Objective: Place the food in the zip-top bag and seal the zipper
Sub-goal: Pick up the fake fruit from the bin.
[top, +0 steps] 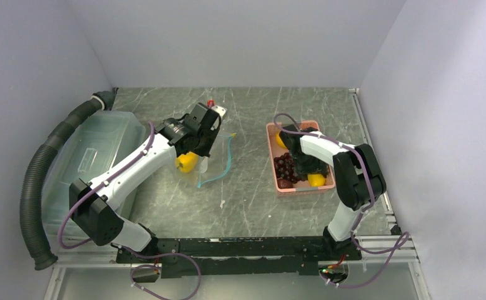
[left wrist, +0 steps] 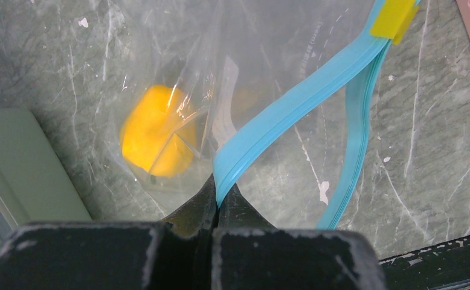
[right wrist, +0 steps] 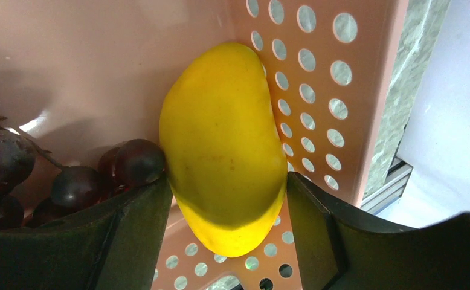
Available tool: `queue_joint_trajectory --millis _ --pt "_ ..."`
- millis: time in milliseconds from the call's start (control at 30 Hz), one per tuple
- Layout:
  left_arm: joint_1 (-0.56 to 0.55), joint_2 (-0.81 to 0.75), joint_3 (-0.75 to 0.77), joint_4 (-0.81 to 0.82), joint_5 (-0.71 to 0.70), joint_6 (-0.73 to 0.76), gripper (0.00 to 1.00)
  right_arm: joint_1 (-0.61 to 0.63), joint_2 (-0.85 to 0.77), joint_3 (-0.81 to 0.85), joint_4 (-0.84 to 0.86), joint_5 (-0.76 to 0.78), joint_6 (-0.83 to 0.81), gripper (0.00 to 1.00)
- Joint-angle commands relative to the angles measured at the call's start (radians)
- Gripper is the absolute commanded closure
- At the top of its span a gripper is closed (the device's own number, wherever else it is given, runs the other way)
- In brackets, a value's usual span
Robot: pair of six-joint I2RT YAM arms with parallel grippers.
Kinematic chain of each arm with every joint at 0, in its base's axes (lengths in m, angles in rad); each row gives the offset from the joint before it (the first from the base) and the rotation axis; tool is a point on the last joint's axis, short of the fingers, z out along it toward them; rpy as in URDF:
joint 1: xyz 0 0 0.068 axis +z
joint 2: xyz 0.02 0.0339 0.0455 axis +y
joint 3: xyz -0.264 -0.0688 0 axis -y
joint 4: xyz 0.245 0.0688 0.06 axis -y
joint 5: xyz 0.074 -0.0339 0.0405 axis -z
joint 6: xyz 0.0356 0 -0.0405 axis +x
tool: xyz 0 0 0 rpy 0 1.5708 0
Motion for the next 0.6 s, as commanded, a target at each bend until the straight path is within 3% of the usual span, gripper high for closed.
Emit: queue_joint_trajectory --millis 0,233,567 --pt "-0.002 -0.012 0.010 0.014 0.007 0.011 1.00 -0.002 0.015 0.002 0.016 0.004 -0.006 0.31" --pt "-0.002 -0.015 0.010 0.015 0.008 0.010 1.00 -0.002 -0.003 0.009 0.008 0.012 -0.001 0.54" --pt "-0.002 -0.009 0.010 0.015 0.007 0.011 1.00 0.005 -0.152 0.083 -0.049 0.069 0.044 0.66"
